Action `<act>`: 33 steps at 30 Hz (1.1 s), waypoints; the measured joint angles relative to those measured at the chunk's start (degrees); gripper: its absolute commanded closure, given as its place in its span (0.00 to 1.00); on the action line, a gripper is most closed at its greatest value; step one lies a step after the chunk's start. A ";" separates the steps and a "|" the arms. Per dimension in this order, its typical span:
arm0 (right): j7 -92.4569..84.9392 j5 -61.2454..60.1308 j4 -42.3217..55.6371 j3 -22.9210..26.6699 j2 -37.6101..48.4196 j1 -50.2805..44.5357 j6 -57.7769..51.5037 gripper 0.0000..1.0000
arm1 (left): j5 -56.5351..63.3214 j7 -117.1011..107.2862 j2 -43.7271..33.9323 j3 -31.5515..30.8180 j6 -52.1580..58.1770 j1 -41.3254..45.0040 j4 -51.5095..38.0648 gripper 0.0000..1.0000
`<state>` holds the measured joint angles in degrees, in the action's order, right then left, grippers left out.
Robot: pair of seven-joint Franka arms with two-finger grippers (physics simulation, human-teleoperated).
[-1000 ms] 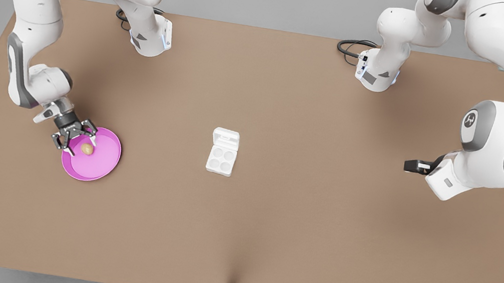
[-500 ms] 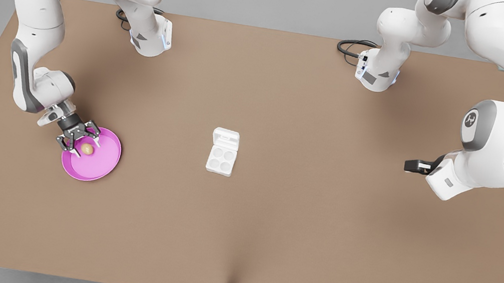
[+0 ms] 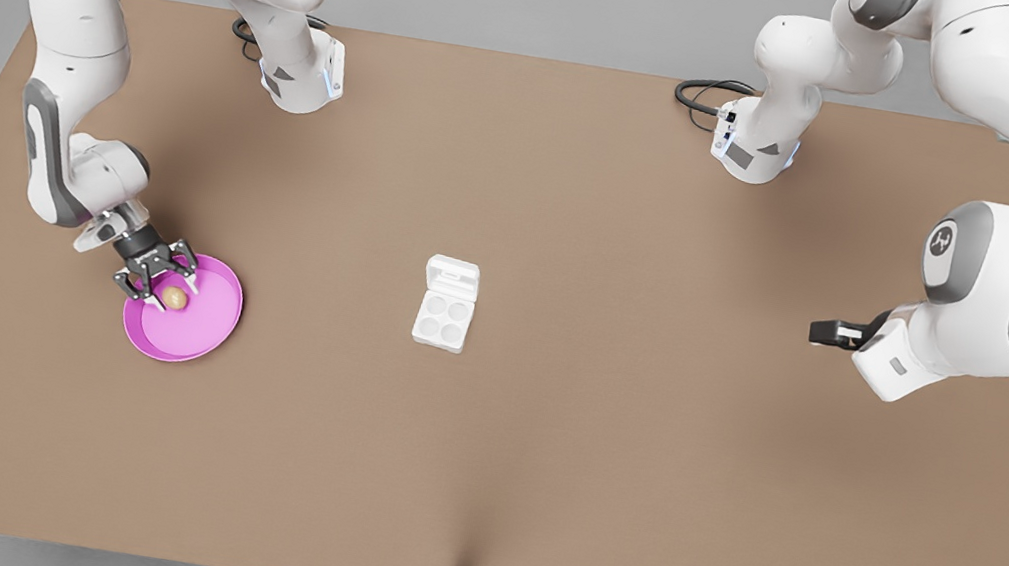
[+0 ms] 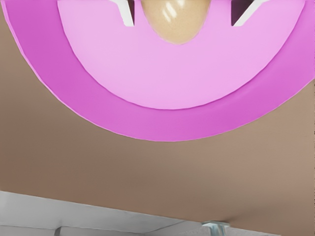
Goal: Pack egg into the box and close the box lid
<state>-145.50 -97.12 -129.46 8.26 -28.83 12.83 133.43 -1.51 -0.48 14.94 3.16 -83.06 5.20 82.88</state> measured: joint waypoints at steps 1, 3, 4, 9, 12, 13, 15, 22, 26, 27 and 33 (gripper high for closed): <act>-0.04 0.00 0.00 0.00 0.00 0.00 -0.01 0.26 | 0.00 0.04 0.00 0.00 0.01 0.06 0.00 0.00; -0.04 0.00 -0.01 0.00 0.07 0.00 0.08 0.45 | 0.01 0.04 0.00 0.00 0.00 0.04 -0.05 0.00; 0.03 0.00 -0.01 0.00 0.05 0.00 0.13 0.55 | 0.01 0.03 0.00 0.00 0.00 0.07 -0.09 0.00; 0.46 0.28 0.06 0.01 0.25 0.00 0.10 0.58 | 0.01 -0.10 0.00 0.00 0.00 0.04 -0.17 0.00; 1.52 1.10 0.28 -0.05 0.68 -0.02 0.00 0.55 | 0.02 -0.05 0.00 0.00 0.00 0.04 -0.18 0.00; 1.72 1.20 0.32 -0.10 0.80 0.00 -0.01 0.55 | 0.02 -0.08 0.00 0.00 0.00 0.03 -0.18 0.00; 2.71 1.20 0.61 -0.74 1.67 -0.06 0.31 0.54 | 0.02 -0.14 0.00 0.00 0.00 0.05 -0.18 0.00; 55.75 28.26 15.06 -12.29 6.51 -8.04 19.35 0.55 | 0.17 -0.22 0.00 0.00 0.00 0.06 -0.18 0.00; 123.03 80.62 26.17 -24.20 5.55 -8.07 15.88 0.55 | 0.36 -0.04 0.16 0.00 0.00 0.09 -0.18 0.00; 138.34 89.89 29.23 -27.76 3.99 -8.18 13.08 0.55 | 0.39 -0.05 0.41 0.08 0.00 0.03 -0.18 0.00; 190.20 113.03 64.12 -28.07 -14.06 -32.36 -13.64 0.56 | 0.51 0.04 1.21 0.09 0.00 0.03 -0.18 0.00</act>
<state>44.70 15.91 -65.34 -19.81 -42.88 -19.53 119.79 -1.00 -0.44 16.16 3.25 -83.06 5.24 82.71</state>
